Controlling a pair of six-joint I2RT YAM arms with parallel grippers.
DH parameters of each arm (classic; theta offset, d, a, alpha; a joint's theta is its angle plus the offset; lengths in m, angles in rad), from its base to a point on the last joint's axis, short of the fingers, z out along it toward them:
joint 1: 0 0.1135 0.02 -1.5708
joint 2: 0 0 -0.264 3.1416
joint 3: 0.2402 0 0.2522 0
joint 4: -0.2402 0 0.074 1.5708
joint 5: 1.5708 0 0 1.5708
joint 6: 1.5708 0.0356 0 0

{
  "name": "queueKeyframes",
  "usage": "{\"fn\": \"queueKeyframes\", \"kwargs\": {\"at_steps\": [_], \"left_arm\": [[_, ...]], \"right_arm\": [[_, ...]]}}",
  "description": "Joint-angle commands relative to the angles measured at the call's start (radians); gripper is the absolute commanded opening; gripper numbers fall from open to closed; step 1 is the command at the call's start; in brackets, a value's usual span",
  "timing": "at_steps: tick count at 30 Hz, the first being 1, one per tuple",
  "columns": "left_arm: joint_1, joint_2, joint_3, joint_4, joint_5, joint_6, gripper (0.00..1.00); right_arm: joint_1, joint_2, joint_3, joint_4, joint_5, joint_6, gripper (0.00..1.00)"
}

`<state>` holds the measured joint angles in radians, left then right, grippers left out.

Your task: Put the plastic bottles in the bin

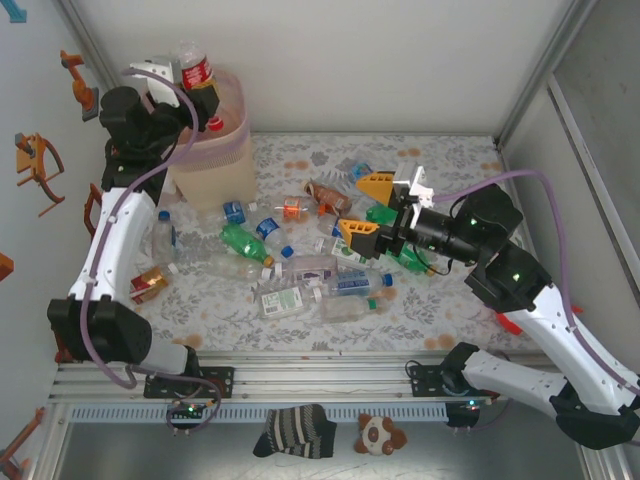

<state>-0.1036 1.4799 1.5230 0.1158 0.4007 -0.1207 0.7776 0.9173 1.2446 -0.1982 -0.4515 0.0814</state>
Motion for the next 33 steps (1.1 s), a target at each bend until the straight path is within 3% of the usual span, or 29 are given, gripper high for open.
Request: {"fn": "queueKeyframes", "kwargs": {"at_steps": [1,10,24,30,33], "left_arm": [[0.020,0.055,0.018,0.134,-0.052,0.008,0.40],[0.054,0.298,0.189,0.075,-0.088,-0.022,0.39],[0.009,0.601,0.674,-0.609,-0.235,0.061,0.37],[-0.018,0.810,1.042,-0.945,-0.301,0.123,0.39],[-0.022,0.861,1.115,-1.001,-0.327,0.130,0.39]], "right_arm": [[0.005,-0.011,0.029,0.006,0.014,0.008,0.80],[0.006,0.007,0.041,-0.006,0.021,0.017,0.80],[0.006,0.029,0.047,-0.024,0.042,0.006,0.80],[0.006,0.037,0.040,-0.023,0.036,0.011,0.79],[0.005,0.034,0.035,-0.023,0.037,0.012,0.79]]}}
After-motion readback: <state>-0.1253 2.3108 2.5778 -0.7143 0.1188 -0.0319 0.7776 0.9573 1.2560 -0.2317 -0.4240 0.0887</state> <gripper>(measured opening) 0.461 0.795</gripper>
